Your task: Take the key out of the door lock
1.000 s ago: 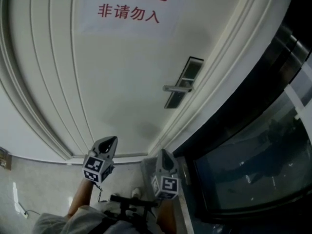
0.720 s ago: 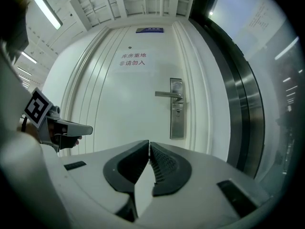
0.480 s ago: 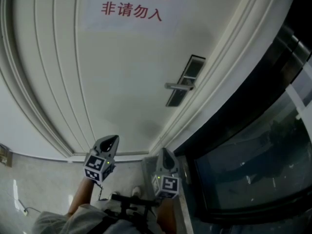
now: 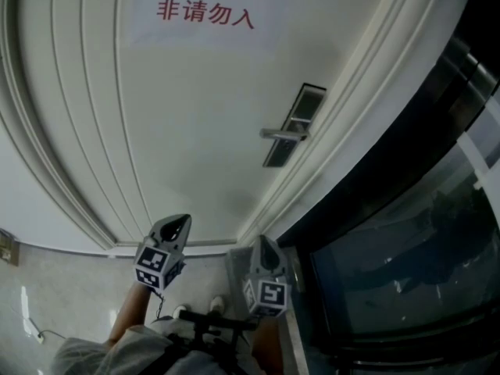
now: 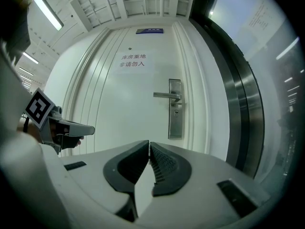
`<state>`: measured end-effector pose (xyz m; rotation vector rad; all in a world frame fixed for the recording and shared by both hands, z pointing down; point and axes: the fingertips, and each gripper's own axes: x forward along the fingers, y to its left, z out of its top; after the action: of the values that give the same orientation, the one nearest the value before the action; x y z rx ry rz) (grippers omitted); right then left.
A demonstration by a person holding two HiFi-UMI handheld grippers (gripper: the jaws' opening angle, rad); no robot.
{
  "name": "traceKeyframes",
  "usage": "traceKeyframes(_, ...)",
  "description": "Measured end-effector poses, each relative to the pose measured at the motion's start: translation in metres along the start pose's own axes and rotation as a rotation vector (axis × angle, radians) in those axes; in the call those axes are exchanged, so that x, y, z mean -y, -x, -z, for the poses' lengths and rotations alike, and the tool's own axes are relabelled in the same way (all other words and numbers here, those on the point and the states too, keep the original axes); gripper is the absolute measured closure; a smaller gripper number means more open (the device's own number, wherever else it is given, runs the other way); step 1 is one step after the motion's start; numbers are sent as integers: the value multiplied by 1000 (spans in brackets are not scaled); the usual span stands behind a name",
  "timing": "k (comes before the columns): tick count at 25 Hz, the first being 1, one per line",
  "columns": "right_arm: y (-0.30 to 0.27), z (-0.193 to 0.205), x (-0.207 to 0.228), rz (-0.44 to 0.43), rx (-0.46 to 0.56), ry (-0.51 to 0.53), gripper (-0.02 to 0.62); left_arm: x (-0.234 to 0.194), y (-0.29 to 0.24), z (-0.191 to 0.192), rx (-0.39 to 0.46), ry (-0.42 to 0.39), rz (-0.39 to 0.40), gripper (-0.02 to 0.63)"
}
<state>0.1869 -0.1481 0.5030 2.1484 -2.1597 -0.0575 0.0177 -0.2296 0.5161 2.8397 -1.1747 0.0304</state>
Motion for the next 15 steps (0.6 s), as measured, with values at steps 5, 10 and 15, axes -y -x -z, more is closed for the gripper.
traceKeyframes(5,0,0,2,-5,4,2,578,2,-2,-1,2,1,1,599)
traceKeyframes(10,-1,0,1,-8,-1,8,578,3,-5,-2,-2,-2,2,598)
traceKeyframes(15,-6,-1,2,-15,-1,4,578,1,-9,-2,-4,-1,0,598)
